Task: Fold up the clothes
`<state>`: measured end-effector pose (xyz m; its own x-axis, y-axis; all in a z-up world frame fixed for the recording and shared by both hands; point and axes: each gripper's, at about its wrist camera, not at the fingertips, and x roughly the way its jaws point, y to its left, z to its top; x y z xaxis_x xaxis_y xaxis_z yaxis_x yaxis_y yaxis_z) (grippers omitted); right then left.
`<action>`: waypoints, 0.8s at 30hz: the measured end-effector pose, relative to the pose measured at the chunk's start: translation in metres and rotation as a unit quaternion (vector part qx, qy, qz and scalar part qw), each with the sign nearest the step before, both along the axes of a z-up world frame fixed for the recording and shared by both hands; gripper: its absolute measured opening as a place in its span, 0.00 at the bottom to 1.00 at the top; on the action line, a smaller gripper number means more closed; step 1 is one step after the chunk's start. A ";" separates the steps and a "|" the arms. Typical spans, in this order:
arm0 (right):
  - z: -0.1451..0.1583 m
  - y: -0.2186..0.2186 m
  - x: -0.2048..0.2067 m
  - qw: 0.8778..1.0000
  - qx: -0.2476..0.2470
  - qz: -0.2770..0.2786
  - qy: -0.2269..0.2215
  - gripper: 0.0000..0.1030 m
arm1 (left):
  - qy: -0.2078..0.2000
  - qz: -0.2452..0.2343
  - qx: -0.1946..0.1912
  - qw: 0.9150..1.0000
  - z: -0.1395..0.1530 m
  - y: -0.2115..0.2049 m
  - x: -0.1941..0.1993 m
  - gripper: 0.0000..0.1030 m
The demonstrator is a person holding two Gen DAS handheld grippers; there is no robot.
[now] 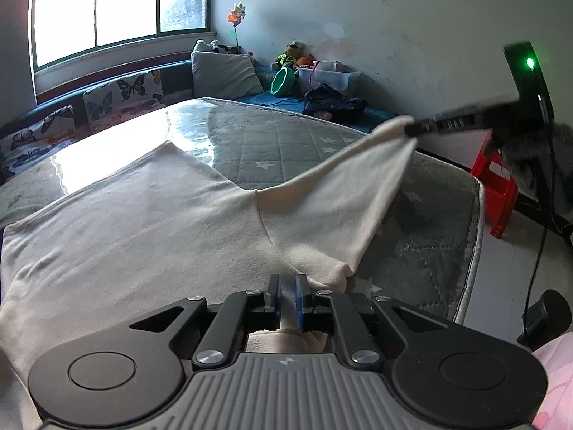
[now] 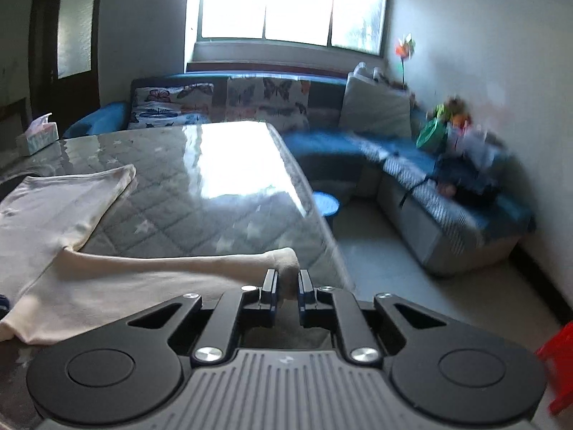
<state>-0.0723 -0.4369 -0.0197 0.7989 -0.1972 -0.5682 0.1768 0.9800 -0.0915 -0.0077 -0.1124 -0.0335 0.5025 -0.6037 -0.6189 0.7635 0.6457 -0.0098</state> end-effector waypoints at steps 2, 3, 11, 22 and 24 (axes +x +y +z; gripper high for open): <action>0.002 0.001 0.003 1.000 -0.018 -0.003 -0.005 0.09 | -0.002 -0.002 0.001 1.000 -0.001 0.000 -0.001 0.09; 0.002 0.002 0.005 1.000 -0.026 -0.004 -0.006 0.09 | -0.003 -0.002 0.001 1.000 -0.001 0.000 -0.001 0.09; -0.034 -0.002 0.017 0.999 -0.024 -0.029 0.035 0.19 | -0.004 -0.008 0.000 1.000 0.000 0.001 -0.001 0.10; -0.010 0.021 0.034 1.000 0.019 0.025 0.000 0.26 | -0.002 -0.007 -0.003 1.000 0.000 0.000 -0.001 0.11; -0.016 0.027 0.045 0.999 0.024 0.044 0.003 0.26 | -0.003 -0.006 -0.001 1.000 0.000 0.000 -0.001 0.11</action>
<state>-0.0274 -0.4104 -0.0360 0.8080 -0.0991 -0.5808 0.0896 0.9950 -0.0451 -0.0089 -0.1127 -0.0331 0.4983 -0.6115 -0.6146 0.7716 0.6361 -0.0074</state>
